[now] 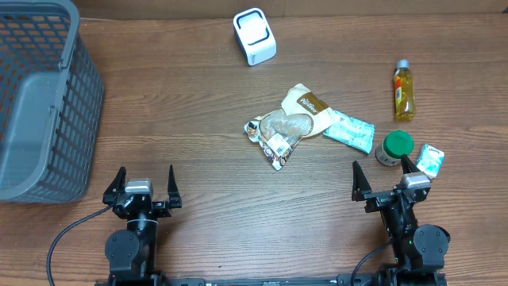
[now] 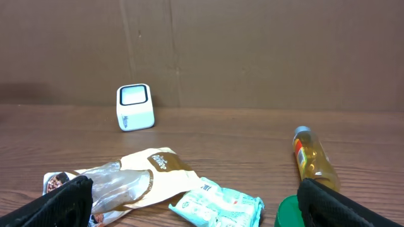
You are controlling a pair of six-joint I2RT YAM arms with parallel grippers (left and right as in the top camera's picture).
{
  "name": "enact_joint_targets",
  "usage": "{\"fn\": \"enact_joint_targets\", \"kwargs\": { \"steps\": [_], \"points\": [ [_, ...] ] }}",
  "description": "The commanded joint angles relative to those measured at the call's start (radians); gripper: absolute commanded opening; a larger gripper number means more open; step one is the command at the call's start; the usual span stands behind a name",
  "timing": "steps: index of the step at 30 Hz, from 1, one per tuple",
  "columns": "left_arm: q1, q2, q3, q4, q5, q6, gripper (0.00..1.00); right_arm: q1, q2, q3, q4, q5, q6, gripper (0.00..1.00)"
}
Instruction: Scan the item barcode
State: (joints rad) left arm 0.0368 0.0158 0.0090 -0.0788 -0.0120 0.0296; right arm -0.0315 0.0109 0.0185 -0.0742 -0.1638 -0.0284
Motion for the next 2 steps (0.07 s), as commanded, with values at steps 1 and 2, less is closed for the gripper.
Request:
{"fn": "enact_joint_targets", "kwargs": {
  "steps": [1, 2],
  "points": [
    [-0.004, -0.011, -0.003, 0.001, 0.008, 0.016, 0.99, -0.003, -0.008, -0.011, 0.005, 0.013, 0.005, 1.0],
    [-0.004, -0.011, -0.003, 0.001, 0.008, 0.016, 1.0, -0.003, -0.008, -0.011, 0.005, 0.013, 0.005, 1.0]
  ]
}}
